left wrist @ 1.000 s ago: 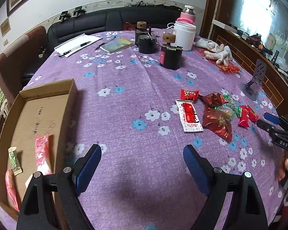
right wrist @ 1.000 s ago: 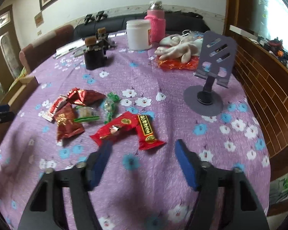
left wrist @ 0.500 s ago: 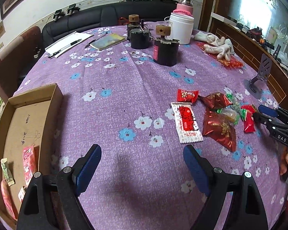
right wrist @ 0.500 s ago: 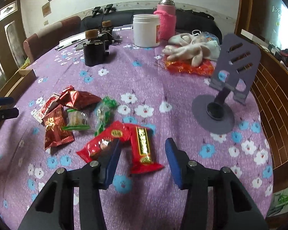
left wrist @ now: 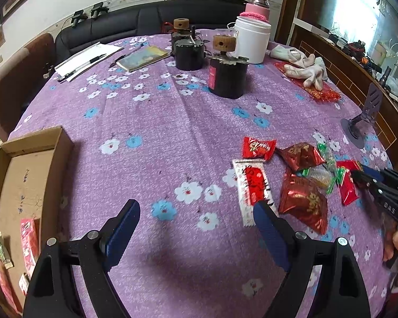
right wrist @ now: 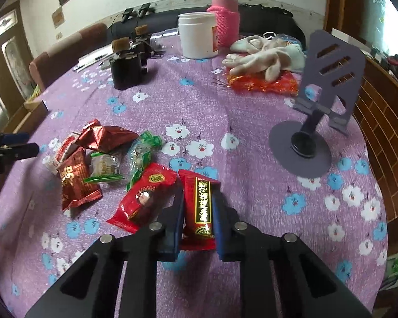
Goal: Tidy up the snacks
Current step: 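Grasp the red candy bar with the right gripper while the left grasps a red-white packet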
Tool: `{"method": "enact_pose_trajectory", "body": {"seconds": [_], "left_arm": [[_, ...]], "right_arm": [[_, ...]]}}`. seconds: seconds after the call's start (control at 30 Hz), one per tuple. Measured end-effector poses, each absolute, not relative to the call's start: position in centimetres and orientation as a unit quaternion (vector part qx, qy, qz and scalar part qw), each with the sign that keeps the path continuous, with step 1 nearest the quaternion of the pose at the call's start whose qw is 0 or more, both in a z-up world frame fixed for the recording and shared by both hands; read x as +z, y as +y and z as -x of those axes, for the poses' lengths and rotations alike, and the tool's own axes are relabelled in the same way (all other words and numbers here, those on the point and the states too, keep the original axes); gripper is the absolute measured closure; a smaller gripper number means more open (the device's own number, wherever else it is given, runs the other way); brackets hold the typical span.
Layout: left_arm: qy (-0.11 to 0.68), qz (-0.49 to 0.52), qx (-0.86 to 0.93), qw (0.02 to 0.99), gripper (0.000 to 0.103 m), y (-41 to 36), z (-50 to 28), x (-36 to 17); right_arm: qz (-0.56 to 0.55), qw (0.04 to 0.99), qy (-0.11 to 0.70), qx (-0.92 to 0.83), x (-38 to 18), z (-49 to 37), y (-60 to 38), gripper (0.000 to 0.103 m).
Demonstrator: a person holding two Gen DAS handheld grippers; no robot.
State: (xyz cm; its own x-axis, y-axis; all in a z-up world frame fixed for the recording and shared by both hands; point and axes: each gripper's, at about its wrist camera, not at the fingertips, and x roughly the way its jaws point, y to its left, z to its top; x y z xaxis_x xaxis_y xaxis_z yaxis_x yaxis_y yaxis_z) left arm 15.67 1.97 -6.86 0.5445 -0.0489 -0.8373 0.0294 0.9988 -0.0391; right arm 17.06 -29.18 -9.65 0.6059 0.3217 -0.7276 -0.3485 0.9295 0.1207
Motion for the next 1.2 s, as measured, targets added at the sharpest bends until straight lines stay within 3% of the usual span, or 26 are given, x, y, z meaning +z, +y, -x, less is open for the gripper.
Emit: {"method": "enact_pose_trajectory", "body": {"seconds": [0.73, 0.77, 0.83, 0.9, 1.2], "left_arm": [[0.498, -0.009, -0.014, 0.867, 0.009, -2.5, -19.6, -10.3], [0.496, -0.011, -0.014, 0.868, 0.012, -2.5, -19.5, -10.3], [0.488, -0.024, -0.010, 0.872, 0.031, -2.7, -19.3, -10.0], [0.488, -0.024, -0.016, 0.872, 0.071, -2.8, -19.0, -9.7], [0.484, -0.020, -0.024, 0.875, 0.073, -1.8, -17.3, -9.1]], "right_arm": [[-0.045, 0.900, 0.367, 0.233, -6.5, -10.5, -29.3, 0.084], [-0.046, 0.899, 0.367, 0.234, -6.5, -10.3, -29.2, 0.084], [-0.050, 0.899, 0.365, 0.237, -6.4, -9.8, -29.1, 0.084], [-0.055, 0.898, 0.365, 0.238, -6.5, -9.7, -28.9, 0.084], [-0.065, 0.898, 0.357, 0.248, -5.9, -8.7, -27.9, 0.084]]}}
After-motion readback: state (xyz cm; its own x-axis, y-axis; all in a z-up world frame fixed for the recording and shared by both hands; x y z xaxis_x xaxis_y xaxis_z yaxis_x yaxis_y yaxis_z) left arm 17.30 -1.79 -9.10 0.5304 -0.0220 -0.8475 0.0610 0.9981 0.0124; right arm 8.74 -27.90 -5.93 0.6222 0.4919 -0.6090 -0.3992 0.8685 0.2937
